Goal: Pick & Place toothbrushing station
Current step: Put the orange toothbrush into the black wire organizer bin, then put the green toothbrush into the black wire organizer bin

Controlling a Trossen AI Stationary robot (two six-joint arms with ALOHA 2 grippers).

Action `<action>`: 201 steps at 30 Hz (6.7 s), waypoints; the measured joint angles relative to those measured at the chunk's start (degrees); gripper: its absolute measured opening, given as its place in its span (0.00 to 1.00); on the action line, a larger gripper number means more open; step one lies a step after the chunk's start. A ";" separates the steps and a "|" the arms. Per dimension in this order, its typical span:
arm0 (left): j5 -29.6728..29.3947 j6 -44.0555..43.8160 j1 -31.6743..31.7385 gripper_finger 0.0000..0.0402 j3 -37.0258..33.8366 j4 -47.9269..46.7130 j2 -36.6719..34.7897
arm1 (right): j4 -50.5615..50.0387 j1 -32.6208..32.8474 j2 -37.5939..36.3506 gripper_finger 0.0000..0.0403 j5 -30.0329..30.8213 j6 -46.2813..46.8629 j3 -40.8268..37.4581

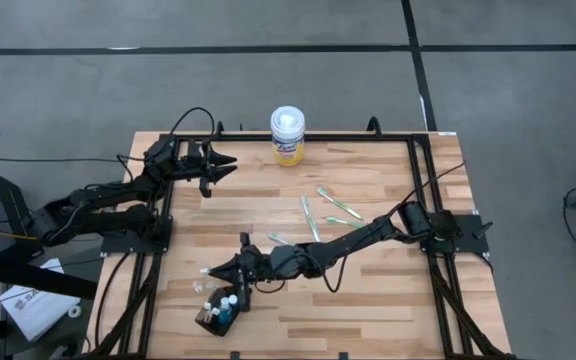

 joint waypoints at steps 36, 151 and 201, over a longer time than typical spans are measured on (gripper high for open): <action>-0.02 0.55 0.00 0.31 0.00 -0.06 0.00 | -4.41 -2.55 -0.53 0.00 -2.81 -3.78 -0.04; -8.21 -13.32 -16.12 0.31 2.68 -0.43 0.21 | -63.53 -27.31 -28.50 0.46 -8.91 -0.70 -0.02; -37.81 -23.66 -26.51 0.31 7.76 -2.61 26.08 | -80.39 -44.26 -27.36 0.47 -26.91 3.08 -25.37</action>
